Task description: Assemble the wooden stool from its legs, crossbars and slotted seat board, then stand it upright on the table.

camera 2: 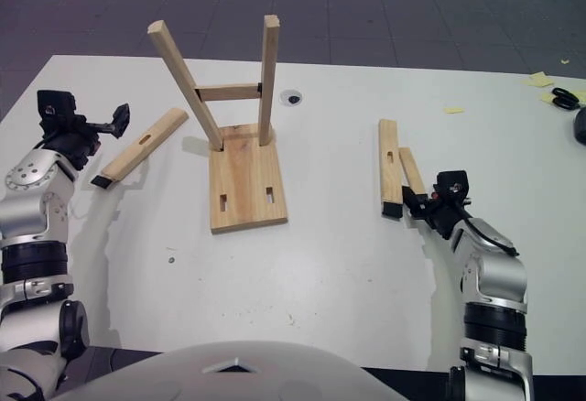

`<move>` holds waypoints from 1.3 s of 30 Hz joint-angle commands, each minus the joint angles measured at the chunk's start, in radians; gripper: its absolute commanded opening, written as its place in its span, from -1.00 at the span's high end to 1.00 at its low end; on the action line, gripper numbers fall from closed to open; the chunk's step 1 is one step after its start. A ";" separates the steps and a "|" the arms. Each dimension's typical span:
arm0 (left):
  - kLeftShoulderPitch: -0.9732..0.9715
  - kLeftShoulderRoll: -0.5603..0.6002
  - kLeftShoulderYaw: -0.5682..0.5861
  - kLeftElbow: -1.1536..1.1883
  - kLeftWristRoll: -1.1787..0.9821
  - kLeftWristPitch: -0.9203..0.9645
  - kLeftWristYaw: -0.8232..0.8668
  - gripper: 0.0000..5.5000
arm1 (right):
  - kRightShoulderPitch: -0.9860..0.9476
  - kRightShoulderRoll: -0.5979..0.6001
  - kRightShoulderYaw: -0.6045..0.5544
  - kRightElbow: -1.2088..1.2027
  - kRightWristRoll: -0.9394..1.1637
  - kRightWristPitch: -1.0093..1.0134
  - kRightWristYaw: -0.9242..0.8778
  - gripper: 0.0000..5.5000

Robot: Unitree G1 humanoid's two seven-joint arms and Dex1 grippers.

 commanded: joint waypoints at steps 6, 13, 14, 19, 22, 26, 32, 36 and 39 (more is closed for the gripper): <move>0.001 0.002 -0.008 -0.001 0.020 0.005 -0.002 -0.96 | 0.078 0.029 0.064 0.052 -0.009 0.163 -0.021 0.11; -0.032 -0.017 0.011 -0.006 -0.014 0.029 0.005 -0.96 | 0.037 0.037 0.059 0.061 -0.034 0.091 -0.065 0.42; -0.043 -0.021 0.023 -0.011 -0.028 0.040 0.010 -0.96 | 0.026 0.037 0.050 0.061 -0.044 0.066 -0.085 0.47; -0.163 -0.040 0.107 -0.097 -0.160 0.116 0.031 -0.96 | -0.121 0.051 -0.062 0.038 -0.104 -0.190 -0.262 0.52; -0.280 -0.029 0.133 -0.171 -0.264 0.200 0.029 -0.96 | -0.237 0.035 -0.056 -0.048 -0.161 -0.359 -0.316 0.52; -0.429 -0.024 0.137 -0.294 -0.493 0.374 -0.033 -0.96 | -0.369 0.057 0.042 -0.208 -0.169 -0.506 -0.259 0.52; -0.475 -0.082 0.032 -0.380 -0.691 0.532 -0.097 -0.96 | -0.399 0.130 0.239 -0.383 -0.144 -0.544 -0.145 0.52; -0.426 -0.150 -0.071 -0.417 -0.726 0.570 -0.134 -0.96 | -0.386 0.174 0.328 -0.390 -0.158 -0.549 -0.108 0.52; -0.399 -0.193 -0.107 -0.425 -0.726 0.564 -0.126 -0.96 | -0.376 0.198 0.363 -0.395 -0.161 -0.545 -0.094 0.52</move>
